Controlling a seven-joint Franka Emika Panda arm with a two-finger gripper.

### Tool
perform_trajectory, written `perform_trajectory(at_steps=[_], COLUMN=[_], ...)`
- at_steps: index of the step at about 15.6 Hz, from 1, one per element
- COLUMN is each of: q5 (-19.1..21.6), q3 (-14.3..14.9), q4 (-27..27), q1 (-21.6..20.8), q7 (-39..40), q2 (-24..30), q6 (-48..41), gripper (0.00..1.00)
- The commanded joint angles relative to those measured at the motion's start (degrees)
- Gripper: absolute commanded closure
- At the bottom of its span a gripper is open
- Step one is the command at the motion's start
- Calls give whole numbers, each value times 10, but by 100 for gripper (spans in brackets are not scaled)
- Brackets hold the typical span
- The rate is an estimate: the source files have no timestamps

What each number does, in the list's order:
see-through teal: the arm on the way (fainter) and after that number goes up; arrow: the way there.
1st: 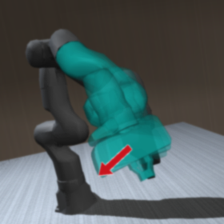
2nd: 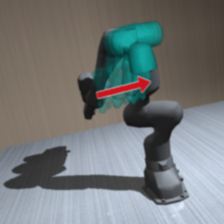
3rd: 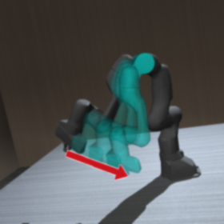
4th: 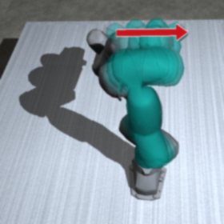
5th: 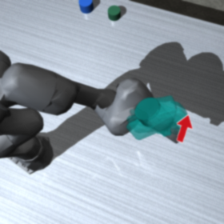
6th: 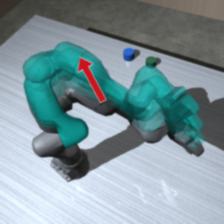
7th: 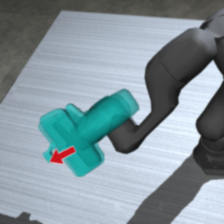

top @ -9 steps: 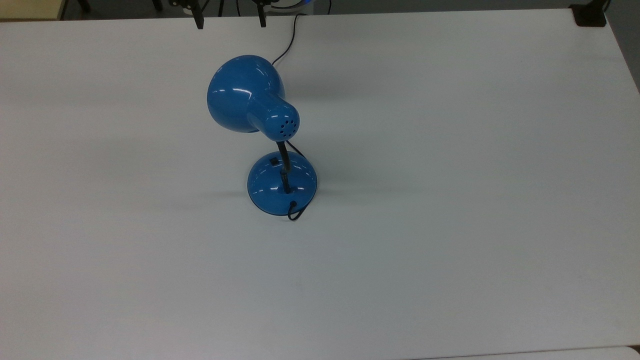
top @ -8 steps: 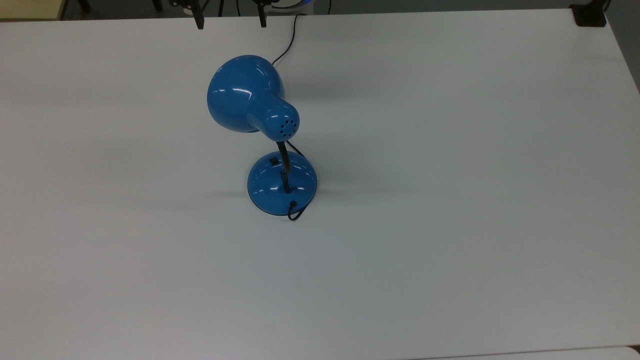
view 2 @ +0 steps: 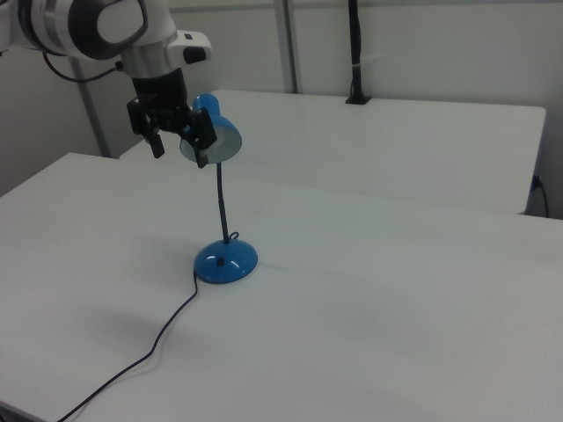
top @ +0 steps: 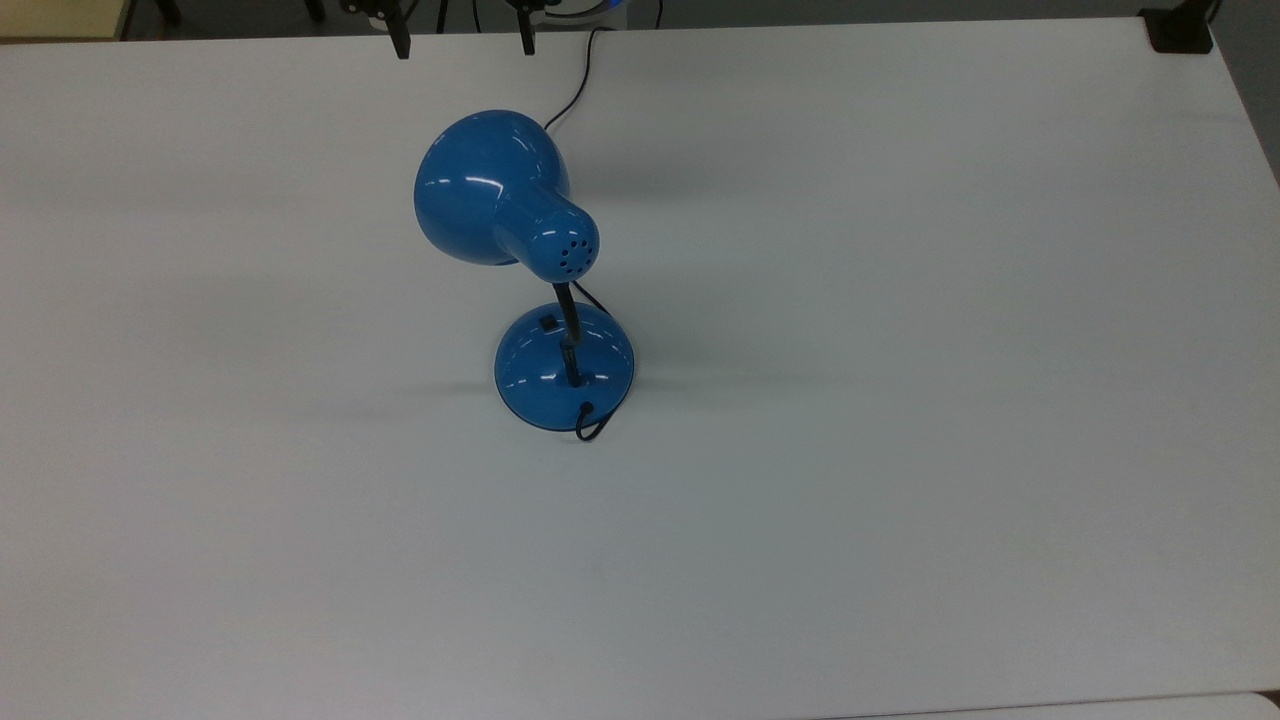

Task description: Turn on the lamp

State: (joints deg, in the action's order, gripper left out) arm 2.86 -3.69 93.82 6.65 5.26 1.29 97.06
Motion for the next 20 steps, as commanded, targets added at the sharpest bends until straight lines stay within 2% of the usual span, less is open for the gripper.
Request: perform_trajectory(at_steps=[1, 3, 6, 9, 11, 13, 16, 18, 19, 20], q5=[-5, -6, -7, -55, -87, -100, -97, -87, -74, -58], q3=[7, 10, 18, 18, 17, 17, 17, 17, 17, 17], q4=[0, 0, 7, 36, 75, 113, 156, 181, 194, 206], q1=[-10, -9, -2, -2, -3, -3, -3, -2, -3, -3], q7=[-10, 8, 125, 191, 198, 202, 214, 207, 202, 195], q2=[3, 2, 4, 3, 2, 2, -3, -9, -13, -16], q6=[-11, -10, -13, -23, -13, 17, 55, 96, 123, 153], gripper=[0, 0, 0, 0, 0, 2, 33, 71, 87, 95])
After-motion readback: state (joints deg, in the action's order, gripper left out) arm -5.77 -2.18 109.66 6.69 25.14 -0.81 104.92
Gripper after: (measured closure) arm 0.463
